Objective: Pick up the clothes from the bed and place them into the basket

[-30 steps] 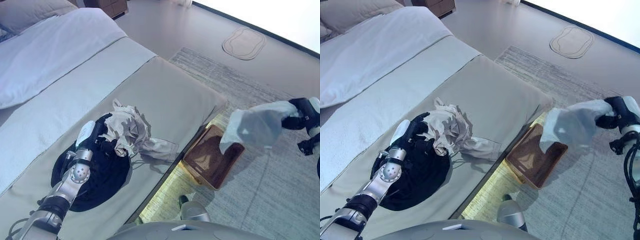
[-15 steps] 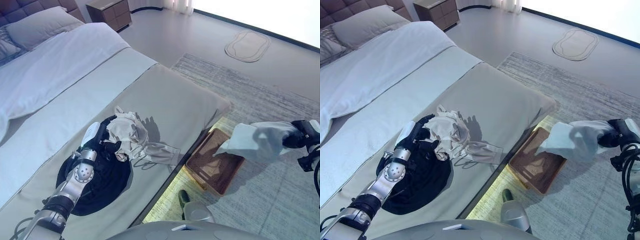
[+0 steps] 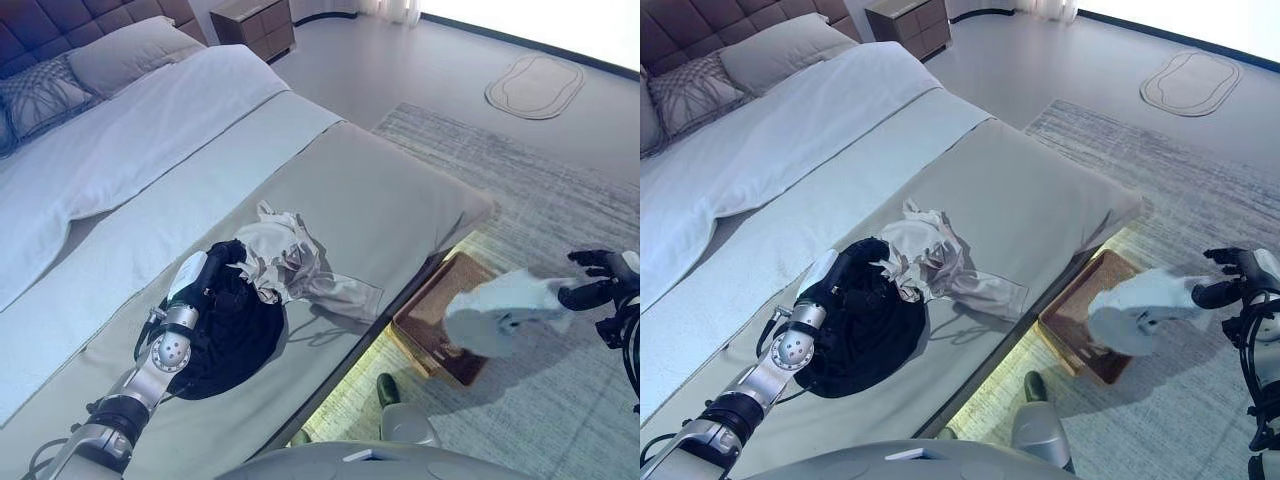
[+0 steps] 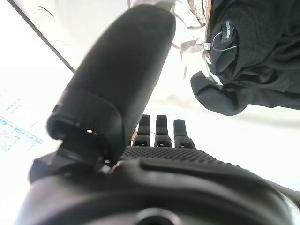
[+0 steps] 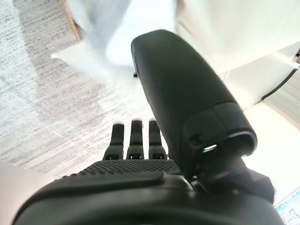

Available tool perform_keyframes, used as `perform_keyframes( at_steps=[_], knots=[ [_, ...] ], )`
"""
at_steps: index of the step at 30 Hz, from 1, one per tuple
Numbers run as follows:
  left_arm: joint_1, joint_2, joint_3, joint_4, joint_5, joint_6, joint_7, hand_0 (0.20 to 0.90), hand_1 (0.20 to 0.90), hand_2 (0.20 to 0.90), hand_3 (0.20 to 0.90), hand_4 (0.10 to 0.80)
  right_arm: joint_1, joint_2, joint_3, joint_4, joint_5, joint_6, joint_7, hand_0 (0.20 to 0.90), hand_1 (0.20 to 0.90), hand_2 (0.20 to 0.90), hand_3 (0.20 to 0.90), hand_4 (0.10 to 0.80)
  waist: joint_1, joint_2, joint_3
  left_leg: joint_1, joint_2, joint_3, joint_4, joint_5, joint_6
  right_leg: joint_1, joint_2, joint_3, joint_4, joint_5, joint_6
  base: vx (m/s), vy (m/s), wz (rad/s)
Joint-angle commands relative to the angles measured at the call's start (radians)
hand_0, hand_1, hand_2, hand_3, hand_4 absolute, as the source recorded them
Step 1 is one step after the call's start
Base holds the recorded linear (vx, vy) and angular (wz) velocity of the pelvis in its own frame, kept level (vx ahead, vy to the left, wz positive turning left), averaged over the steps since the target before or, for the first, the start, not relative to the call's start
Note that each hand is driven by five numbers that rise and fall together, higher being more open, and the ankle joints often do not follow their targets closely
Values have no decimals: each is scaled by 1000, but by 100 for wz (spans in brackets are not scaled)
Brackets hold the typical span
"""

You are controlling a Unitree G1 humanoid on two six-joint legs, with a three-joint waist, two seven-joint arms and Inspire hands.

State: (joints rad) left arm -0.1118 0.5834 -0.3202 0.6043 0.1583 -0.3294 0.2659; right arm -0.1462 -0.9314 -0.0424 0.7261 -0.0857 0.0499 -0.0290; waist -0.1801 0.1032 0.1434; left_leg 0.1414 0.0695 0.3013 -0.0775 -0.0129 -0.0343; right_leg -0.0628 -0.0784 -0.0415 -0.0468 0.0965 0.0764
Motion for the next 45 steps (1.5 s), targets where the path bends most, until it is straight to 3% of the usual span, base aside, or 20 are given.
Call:
perform_keyframes(
  at_steps=[1, 9, 20, 26, 36, 45],
  knots=[
    [-65, 51, 33, -40, -9, -53, 40, 900, 900, 900, 900, 800, -133, -54, 11, -38, -51, -32, -44, 900, 900, 900, 900, 800, 12, -56, -51, -59, -11, -9, 114, -80, 9, 11, 9, -4, 116, -96, 21, 0, 0, 0],
    [-68, 50, 34, -47, -3, -46, 53, 900, 900, 900, 900, 800, -126, -47, 11, -37, -50, -13, -44, 900, 900, 900, 900, 800, 13, -67, -52, -50, -8, -8, 106, -78, 10, 20, 14, 1, 109, -92, 22, 1, -3, 1],
    [-36, 23, 43, -41, -8, -54, 85, 900, 900, 900, 900, 800, -190, -53, -22, -239, -72, -67, -205, 900, 900, 900, 900, 800, 40, -67, -46, -42, -16, -50, 78, -64, 8, 42, 21, -17, 107, -107, 16, 11, 12, 3],
    [-33, 4, 38, -22, 32, -76, 114, 900, 900, 900, 900, 800, -343, -61, 74, -336, -178, -6, -214, 900, 900, 900, 900, 800, 102, -75, -27, -82, -25, -100, 96, -55, -1, 37, 14, -56, 113, -121, 3, -51, 5, 17],
    [-38, -10, 43, -34, 28, -93, 155, 900, 900, 900, 900, 800, -664, -77, 314, -270, -270, 42, -186, 900, 900, 900, 900, 800, 198, -70, 71, -184, -55, -177, 187, -54, -12, 4, -17, -134, 151, -143, -28, -68, 30, 29],
    [-80, 10, 28, -60, 10, -108, 179, 900, 900, 900, 900, 800, -837, -35, 507, -233, -340, 72, -194, 900, 900, 900, 900, 800, 275, -58, 228, -352, -90, -260, 332, -56, -1, -134, -32, -203, 318, -186, -72, -95, -34, 31]
  ],
)
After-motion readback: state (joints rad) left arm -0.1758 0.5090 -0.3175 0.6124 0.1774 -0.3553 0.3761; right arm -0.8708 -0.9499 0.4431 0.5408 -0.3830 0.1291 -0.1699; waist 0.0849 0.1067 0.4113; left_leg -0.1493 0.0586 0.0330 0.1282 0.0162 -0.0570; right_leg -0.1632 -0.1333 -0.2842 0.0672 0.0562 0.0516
